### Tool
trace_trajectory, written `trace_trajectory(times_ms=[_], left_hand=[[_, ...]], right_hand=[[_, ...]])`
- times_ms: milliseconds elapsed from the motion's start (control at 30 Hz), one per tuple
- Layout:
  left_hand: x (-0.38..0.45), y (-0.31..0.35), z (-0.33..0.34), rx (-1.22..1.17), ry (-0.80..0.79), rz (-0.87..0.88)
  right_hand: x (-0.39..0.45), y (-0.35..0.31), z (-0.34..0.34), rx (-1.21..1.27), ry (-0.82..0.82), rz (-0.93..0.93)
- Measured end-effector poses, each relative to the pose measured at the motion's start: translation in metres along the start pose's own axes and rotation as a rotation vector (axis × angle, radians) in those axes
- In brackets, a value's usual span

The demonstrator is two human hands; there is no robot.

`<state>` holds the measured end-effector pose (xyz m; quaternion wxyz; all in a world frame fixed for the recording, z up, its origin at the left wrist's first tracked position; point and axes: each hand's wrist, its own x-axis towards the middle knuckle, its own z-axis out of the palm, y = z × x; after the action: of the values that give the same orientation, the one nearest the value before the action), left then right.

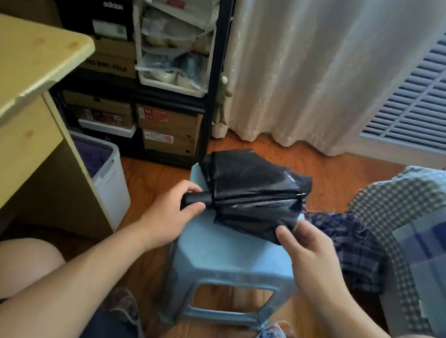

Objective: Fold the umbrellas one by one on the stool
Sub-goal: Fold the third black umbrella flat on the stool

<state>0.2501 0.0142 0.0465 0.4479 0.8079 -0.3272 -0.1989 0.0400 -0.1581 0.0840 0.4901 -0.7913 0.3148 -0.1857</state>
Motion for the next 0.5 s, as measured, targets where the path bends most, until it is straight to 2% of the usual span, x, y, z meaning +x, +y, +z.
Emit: trace_trajectory(times_ms=[100, 167, 233, 300, 400, 500], left_hand=[[-0.003, 0.012, -0.01, -0.311, -0.08, -0.129], [-0.007, 0.016, -0.01, -0.432, -0.165, -0.265], [-0.009, 0.014, -0.003, -0.241, -0.17, -0.324], [-0.009, 0.01, 0.009, 0.058, -0.088, -0.355], [-0.005, 0.01, 0.024, 0.171, 0.067, -0.462], [-0.006, 0.012, 0.026, 0.543, 0.113, -0.397]], right_hand=[[0.01, -0.04, -0.02, 0.04, 0.093, -0.062], [0.02, -0.054, -0.028, 0.014, 0.084, -0.023], [0.028, -0.054, -0.023, -0.029, 0.07, 0.08], [0.028, -0.044, -0.016, -0.044, 0.059, 0.211], [0.02, -0.023, -0.009, 0.056, 0.042, 0.324], [0.004, -0.02, -0.007, 0.176, 0.058, 0.339]])
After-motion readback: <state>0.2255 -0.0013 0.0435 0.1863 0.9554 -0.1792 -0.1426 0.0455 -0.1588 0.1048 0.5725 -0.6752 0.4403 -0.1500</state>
